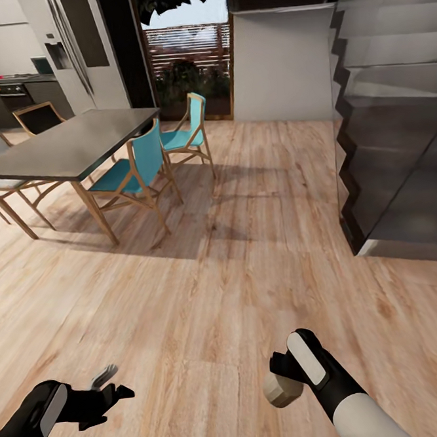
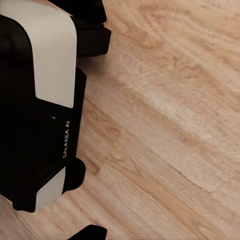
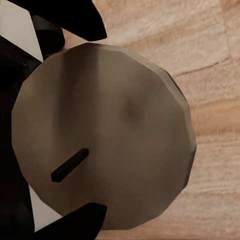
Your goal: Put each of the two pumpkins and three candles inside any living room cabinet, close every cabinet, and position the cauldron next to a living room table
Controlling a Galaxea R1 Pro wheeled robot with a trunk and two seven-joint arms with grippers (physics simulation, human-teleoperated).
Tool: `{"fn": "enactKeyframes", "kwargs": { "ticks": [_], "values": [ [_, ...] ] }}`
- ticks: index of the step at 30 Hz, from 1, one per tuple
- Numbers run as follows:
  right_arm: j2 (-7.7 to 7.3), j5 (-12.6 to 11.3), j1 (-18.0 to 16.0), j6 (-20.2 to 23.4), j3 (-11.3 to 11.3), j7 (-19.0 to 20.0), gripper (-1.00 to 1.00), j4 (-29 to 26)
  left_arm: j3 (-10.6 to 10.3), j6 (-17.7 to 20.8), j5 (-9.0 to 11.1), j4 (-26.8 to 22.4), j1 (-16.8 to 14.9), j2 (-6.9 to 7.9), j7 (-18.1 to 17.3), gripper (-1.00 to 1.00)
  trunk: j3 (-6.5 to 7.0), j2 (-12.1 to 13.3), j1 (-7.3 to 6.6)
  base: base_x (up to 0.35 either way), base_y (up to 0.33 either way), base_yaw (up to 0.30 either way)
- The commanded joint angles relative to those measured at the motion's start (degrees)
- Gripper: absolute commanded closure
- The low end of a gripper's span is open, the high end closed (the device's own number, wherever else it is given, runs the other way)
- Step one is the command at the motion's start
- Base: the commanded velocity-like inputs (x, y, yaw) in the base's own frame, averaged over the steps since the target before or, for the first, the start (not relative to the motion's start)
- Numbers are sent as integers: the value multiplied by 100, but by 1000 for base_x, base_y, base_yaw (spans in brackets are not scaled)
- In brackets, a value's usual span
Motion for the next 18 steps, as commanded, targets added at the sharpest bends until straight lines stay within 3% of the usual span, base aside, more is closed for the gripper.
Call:
{"fn": "enactKeyframes", "kwargs": {
  "ticks": [1, 5, 12, 18],
  "values": [
    [2, -2, -1, -2, 0, 3, 100, 1, 0, 0, 0, 0, 0, 0, 0, -100, -7, 0, 0, -317, 0, 206],
    [5, 8, -2, -2, 44, 3, 100, 1, 6, 0, 9, 0, 0, 0, 0, -100, -36, 0, 0, -178, 0, 208],
    [-2, 16, -2, -10, 366, 0, 100, 1, 9, 8, 40, 0, 0, 0, 0, -100, -86, 0, 0, -26, 0, 209],
    [-36, 9, -2, -9, 412, 3, 100, 1, 9, 9, 35, 0, 0, 0, 0, -100, -92, 80, -44, -2, 0, 210]
  ]
}}
